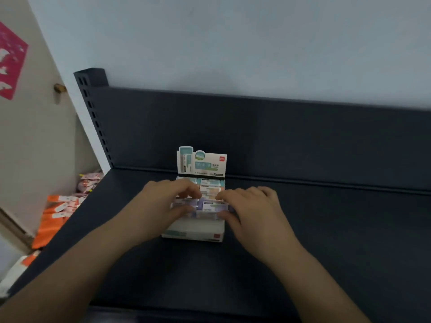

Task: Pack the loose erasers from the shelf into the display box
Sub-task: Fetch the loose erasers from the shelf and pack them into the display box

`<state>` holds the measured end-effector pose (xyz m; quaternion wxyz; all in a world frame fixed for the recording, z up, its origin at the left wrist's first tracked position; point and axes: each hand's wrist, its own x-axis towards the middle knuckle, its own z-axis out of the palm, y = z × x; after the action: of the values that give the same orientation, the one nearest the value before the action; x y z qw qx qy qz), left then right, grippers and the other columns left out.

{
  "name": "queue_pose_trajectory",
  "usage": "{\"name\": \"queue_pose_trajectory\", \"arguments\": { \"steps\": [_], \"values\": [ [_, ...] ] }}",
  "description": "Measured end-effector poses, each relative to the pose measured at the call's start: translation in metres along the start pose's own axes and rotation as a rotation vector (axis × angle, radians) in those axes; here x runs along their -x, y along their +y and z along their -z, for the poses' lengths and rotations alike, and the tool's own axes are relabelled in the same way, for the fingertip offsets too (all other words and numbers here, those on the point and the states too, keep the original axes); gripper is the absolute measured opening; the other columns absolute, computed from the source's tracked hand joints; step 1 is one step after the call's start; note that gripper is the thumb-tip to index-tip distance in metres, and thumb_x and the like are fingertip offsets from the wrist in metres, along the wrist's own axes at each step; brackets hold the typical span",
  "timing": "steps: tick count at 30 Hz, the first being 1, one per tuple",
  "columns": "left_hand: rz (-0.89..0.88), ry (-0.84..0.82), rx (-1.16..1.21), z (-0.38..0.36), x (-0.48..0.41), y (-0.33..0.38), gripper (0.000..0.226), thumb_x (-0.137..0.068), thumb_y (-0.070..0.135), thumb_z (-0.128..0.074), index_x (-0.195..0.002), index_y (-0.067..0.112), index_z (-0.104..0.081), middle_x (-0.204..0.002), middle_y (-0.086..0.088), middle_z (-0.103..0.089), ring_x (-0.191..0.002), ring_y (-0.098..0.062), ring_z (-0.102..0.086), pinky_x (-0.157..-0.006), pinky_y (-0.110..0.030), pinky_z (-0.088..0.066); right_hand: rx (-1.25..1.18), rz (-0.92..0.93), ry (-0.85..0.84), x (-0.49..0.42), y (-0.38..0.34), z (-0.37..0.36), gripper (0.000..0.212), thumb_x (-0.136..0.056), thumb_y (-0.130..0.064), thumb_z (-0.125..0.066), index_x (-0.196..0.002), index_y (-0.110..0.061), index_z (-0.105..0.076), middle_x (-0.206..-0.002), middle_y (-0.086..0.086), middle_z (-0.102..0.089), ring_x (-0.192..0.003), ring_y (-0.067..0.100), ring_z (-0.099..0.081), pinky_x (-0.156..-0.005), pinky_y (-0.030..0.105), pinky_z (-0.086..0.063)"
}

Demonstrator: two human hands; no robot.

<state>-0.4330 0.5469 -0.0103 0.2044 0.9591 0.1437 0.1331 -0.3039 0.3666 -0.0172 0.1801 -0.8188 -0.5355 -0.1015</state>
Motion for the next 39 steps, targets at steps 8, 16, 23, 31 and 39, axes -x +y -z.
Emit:
{"name": "queue_pose_trajectory", "arguments": {
  "steps": [8,16,23,31,39],
  "values": [
    [-0.040,0.025,-0.078,-0.014,-0.003,-0.018,0.020,-0.086,0.031,-0.066,-0.105,0.033,-0.062,-0.103,0.016,-0.067,-0.096,-0.006,-0.059,-0.088,-0.032,-0.046,0.008,-0.098,-0.104,-0.021,-0.011,-0.026,0.023,-0.094,-0.035,-0.053,-0.117,-0.035,-0.057,-0.118,-0.015,-0.058,-0.109,0.013,-0.047,-0.100,0.033,-0.024],
    [-0.071,0.099,-0.001,-0.022,-0.003,-0.031,0.023,-0.081,0.022,-0.073,-0.102,0.026,-0.066,-0.100,0.012,-0.067,-0.090,-0.011,-0.062,-0.083,-0.025,-0.045,-0.036,-0.181,-0.076,-0.021,-0.008,-0.037,0.026,-0.090,-0.040,-0.060,-0.115,-0.037,-0.062,-0.114,-0.014,-0.050,-0.106,0.012,-0.047,-0.094,0.033,-0.030],
    [-0.060,0.142,-0.079,-0.024,-0.005,-0.031,0.026,-0.084,0.025,-0.069,-0.109,0.032,-0.067,-0.106,0.014,-0.067,-0.101,-0.013,-0.054,-0.079,-0.028,-0.021,-0.062,-0.167,-0.043,-0.021,-0.007,-0.044,0.023,-0.089,-0.035,-0.062,-0.113,-0.034,-0.060,-0.112,-0.014,-0.050,-0.103,0.011,-0.050,-0.090,0.030,-0.027],
    [-0.002,0.166,-0.094,-0.026,-0.002,-0.035,0.021,-0.086,0.032,-0.066,-0.107,0.037,-0.062,-0.108,0.019,-0.061,-0.100,-0.007,-0.052,-0.084,-0.026,-0.017,-0.195,-0.169,0.006,-0.019,-0.003,-0.048,0.022,-0.087,-0.030,-0.066,-0.109,-0.028,-0.067,-0.108,-0.012,-0.053,-0.102,0.011,-0.054,-0.091,0.040,-0.047],
    [0.004,0.199,-0.070,-0.027,-0.001,-0.034,0.018,-0.083,0.028,-0.071,-0.099,0.034,-0.064,-0.101,0.018,-0.061,-0.096,-0.007,-0.056,-0.085,-0.027,-0.020,-0.221,-0.187,0.001,-0.017,-0.004,-0.047,0.027,-0.089,-0.031,-0.065,-0.115,-0.025,-0.062,-0.113,-0.010,-0.050,-0.099,0.008,-0.054,-0.086,0.035,-0.049]
  ]
}}
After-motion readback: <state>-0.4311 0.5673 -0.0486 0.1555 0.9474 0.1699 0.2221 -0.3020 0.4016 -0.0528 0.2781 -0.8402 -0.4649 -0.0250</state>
